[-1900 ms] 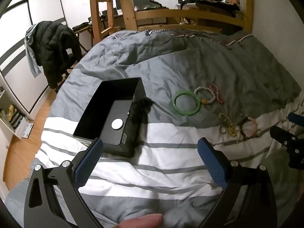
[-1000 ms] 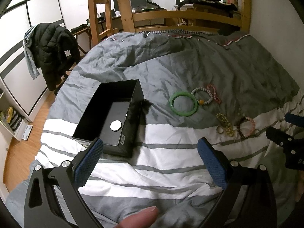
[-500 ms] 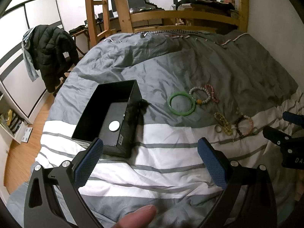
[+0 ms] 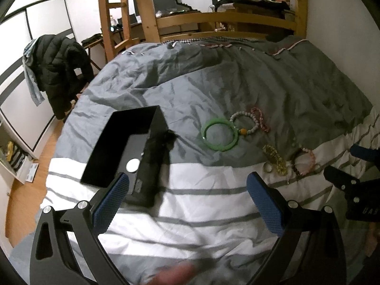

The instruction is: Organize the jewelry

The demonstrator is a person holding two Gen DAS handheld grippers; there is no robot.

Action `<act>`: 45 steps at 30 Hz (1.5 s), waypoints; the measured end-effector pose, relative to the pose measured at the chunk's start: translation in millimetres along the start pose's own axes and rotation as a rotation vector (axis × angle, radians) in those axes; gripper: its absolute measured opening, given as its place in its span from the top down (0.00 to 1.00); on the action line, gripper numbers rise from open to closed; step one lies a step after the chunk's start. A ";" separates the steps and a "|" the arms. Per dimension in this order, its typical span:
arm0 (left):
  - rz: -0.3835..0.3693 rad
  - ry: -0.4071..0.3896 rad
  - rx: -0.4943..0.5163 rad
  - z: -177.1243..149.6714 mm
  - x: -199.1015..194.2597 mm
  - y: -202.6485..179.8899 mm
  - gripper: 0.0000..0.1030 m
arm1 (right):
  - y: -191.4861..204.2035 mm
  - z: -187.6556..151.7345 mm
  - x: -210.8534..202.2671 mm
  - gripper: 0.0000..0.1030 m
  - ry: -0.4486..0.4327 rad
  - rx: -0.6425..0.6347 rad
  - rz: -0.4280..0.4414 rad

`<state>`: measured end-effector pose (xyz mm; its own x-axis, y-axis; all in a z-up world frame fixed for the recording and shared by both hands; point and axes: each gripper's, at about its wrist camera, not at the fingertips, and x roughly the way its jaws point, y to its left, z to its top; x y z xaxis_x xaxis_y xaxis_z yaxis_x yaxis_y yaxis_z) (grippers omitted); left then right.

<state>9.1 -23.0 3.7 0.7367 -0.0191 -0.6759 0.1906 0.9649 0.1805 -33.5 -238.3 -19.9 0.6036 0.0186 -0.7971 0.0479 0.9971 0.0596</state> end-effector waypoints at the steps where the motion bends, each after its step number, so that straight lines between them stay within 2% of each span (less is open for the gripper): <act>1: 0.000 -0.005 0.002 2.8 3.2 -1.7 0.05 | -2.1 0.5 2.7 0.03 0.002 0.000 -0.001; 2: -0.009 -0.012 0.002 6.2 7.5 -3.7 0.05 | -3.7 1.2 6.0 0.03 0.006 0.001 -0.002; 3: -0.038 0.020 -0.003 8.1 16.2 -6.7 0.05 | -5.8 2.0 10.5 0.03 0.009 0.003 -0.005; 5: -0.088 0.035 -0.022 14.5 28.0 -11.5 0.05 | -9.2 3.9 17.8 0.03 0.017 0.005 -0.014; 7: -0.112 0.061 -0.027 19.3 40.9 -15.4 0.05 | -12.7 6.3 25.8 0.03 0.026 0.006 -0.008; 16: -0.135 0.131 0.060 42.4 119.6 -59.0 0.05 | -38.5 19.5 65.8 0.03 0.074 0.050 0.019; 19: -0.127 0.157 0.071 47.0 147.5 -65.6 0.17 | -43.8 27.6 84.8 0.03 0.088 0.040 0.011; 21: -0.156 0.182 0.049 48.0 162.8 -64.3 0.32 | -42.9 31.8 98.5 0.09 0.103 0.014 -0.002; 22: -0.157 0.200 0.045 45.5 168.9 -61.7 0.36 | -42.0 31.4 107.9 0.15 0.125 0.002 -0.006; 23: -0.159 0.211 0.039 41.9 174.8 -59.2 0.39 | -42.1 29.5 114.7 0.24 0.141 -0.005 -0.006; 25: -0.162 0.198 0.044 37.7 179.9 -56.7 0.40 | -41.3 21.8 131.7 0.26 0.178 -0.019 -0.020; 27: -0.151 0.218 0.053 35.6 187.4 -54.7 0.48 | -40.4 19.1 132.7 0.32 0.160 -0.027 -0.013; 28: -0.160 0.223 0.042 35.2 190.5 -51.5 0.49 | -40.7 19.7 131.3 0.43 0.149 -0.028 -0.013; 29: -0.167 0.230 0.019 36.0 193.1 -47.8 0.55 | -41.7 20.0 129.6 0.59 0.136 -0.026 -0.019; 30: -0.174 0.240 -0.002 36.8 195.8 -44.5 0.62 | -45.2 20.7 128.3 0.64 0.123 -0.015 -0.024; 31: -0.187 0.245 -0.019 36.0 193.8 -43.0 0.64 | -48.3 21.4 127.4 0.72 0.118 -0.003 -0.017; 33: -0.182 0.242 -0.027 36.9 194.1 -40.6 0.78 | -56.2 23.0 124.7 0.79 0.106 0.036 0.010; 34: -0.174 0.241 -0.026 36.6 192.9 -41.1 0.81 | -59.9 24.5 123.0 0.85 0.096 0.051 0.017; 38: -0.155 0.230 -0.003 37.1 190.5 -42.1 0.92 | -61.1 29.1 108.3 0.91 0.035 0.081 0.053; 45: -0.184 0.198 -0.024 44.3 168.3 -33.5 0.93 | -62.6 38.1 65.8 0.91 -0.143 0.088 0.106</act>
<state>155.5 -70.1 -84.5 0.5492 -0.1450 -0.8230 0.2924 0.9559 0.0267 33.6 -302.3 -53.2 0.7157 0.1066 -0.6903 0.0432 0.9796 0.1961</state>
